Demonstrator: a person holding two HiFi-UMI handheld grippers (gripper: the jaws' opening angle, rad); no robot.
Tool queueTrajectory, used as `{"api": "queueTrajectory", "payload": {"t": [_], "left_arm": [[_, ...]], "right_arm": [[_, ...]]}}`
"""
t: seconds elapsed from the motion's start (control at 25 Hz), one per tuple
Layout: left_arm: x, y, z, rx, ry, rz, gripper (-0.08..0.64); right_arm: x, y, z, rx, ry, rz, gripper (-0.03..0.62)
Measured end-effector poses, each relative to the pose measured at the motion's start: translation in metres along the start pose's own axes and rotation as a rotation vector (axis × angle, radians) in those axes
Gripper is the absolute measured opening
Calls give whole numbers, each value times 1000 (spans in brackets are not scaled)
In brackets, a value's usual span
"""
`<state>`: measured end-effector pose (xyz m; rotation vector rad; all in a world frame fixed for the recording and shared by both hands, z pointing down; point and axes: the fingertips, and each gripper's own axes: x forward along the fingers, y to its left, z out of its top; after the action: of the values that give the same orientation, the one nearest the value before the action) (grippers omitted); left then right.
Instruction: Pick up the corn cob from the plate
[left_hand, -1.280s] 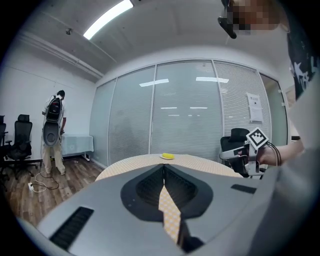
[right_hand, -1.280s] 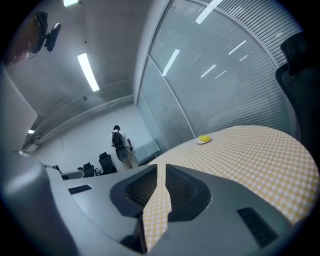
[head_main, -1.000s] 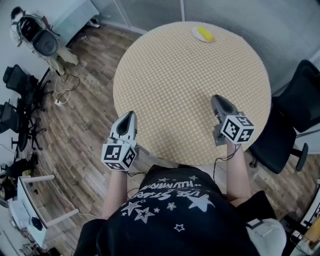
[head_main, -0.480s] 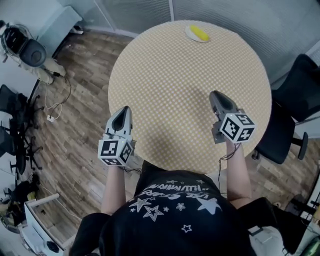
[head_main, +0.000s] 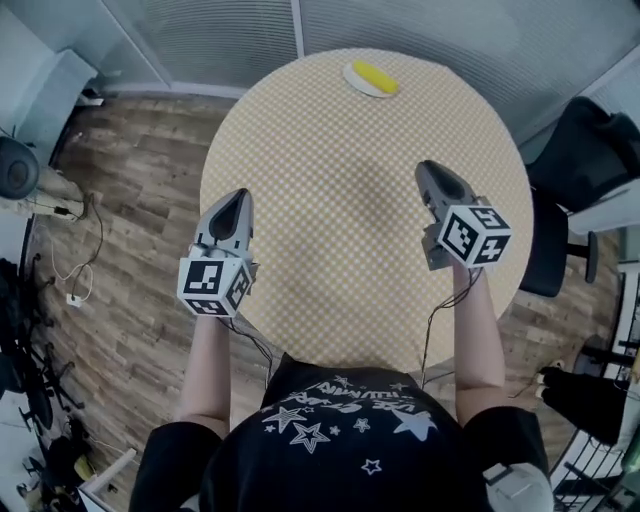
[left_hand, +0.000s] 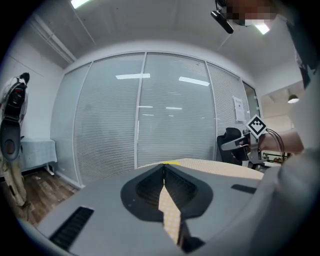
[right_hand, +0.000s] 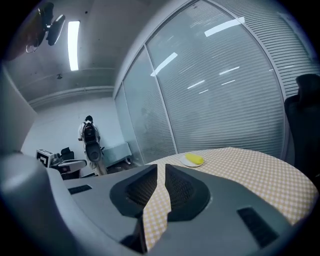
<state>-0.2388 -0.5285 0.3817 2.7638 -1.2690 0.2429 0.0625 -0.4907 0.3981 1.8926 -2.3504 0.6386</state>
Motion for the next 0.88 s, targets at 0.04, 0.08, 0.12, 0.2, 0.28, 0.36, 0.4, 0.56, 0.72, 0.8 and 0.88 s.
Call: {"api": "queueTrajectory", "payload": {"t": [0.04,0.08,0.12,0.2,0.28,0.36,0.4,0.56,0.72,0.8,0.88], "left_arm": [[13,5,1,8,3,-26,6],[25,9,2,14,7,-53,6],[37,13,3,17,11,-79,6],[57,21,5,19,18,-124,6],[74,31,6,14,26,-159,6],[90,38,6,4,36,-186,6],[97,41,7,-1,40,-197,6],[132,49,9,-9,62,-225,6],[161,54,11,-2,75,-245,6],[176,53,8,5,85,-253,6],[195,51,5,3,94,-256,6]], "right_arm": [[9,-2,3,3,-1,-13,54],[18,-3,6,4,-2,-24,54],[27,-3,9,2,-2,-34,54],[45,-1,14,-12,-4,-51,55],[62,2,17,-21,-4,-61,55],[79,2,17,-14,15,-71,55],[87,0,17,-9,26,-76,55],[110,-21,20,17,49,-126,55],[135,-39,30,26,67,-153,55],[149,-51,29,-5,97,-159,55],[162,-67,27,-50,134,-171,55]]}}
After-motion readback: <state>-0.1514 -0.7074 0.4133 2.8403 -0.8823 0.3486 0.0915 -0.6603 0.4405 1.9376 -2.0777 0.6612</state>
